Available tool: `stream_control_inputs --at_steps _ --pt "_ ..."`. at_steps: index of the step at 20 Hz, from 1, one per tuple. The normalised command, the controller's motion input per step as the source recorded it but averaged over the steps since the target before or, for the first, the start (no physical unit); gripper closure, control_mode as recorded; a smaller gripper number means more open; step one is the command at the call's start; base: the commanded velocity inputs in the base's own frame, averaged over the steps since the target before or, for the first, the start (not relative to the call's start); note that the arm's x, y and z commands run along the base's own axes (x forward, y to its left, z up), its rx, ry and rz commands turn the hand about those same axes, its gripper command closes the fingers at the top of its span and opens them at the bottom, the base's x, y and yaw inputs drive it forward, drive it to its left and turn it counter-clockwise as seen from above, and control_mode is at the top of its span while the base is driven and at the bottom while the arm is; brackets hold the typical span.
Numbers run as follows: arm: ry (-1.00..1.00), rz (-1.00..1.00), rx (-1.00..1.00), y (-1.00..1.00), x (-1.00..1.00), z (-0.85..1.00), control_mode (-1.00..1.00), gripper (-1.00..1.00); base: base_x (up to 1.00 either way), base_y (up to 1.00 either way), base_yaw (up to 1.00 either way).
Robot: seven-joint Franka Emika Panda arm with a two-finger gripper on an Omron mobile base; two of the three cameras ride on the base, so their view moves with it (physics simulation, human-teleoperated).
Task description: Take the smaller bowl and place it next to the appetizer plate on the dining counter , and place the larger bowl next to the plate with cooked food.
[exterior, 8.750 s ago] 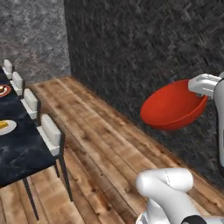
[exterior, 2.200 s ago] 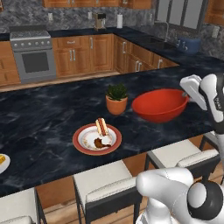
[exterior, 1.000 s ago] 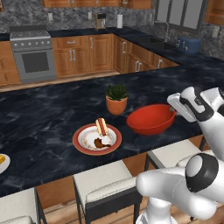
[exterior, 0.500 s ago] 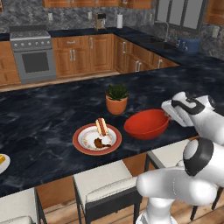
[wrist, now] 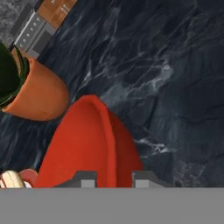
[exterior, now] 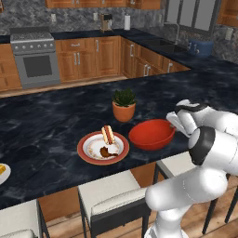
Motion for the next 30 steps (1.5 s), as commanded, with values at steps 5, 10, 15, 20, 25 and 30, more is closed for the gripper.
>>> stream_control_inputs --at_steps 5,10,15,20,25,30 --pt "0.0 0.0 0.0 0.0 0.36 -0.37 -1.0 1.0 0.0 0.0 0.0" --pt "0.0 0.0 0.0 0.0 0.4 -0.32 -1.0 1.0 0.0 0.0 0.0" --pt "0.02 0.0 0.0 0.02 0.58 -0.19 -1.0 -1.0 0.0 0.0 0.0" --pt "0.05 0.0 -0.04 -0.08 0.09 0.76 -1.0 -1.0 0.0 0.0 0.0" --pt "-0.01 0.02 -0.13 -0.07 -0.31 1.0 -1.0 -1.0 0.0 0.0 0.0" --pt "-0.08 0.14 -0.24 0.0 -0.83 1.0 -1.0 -1.0 0.0 0.0 0.0"
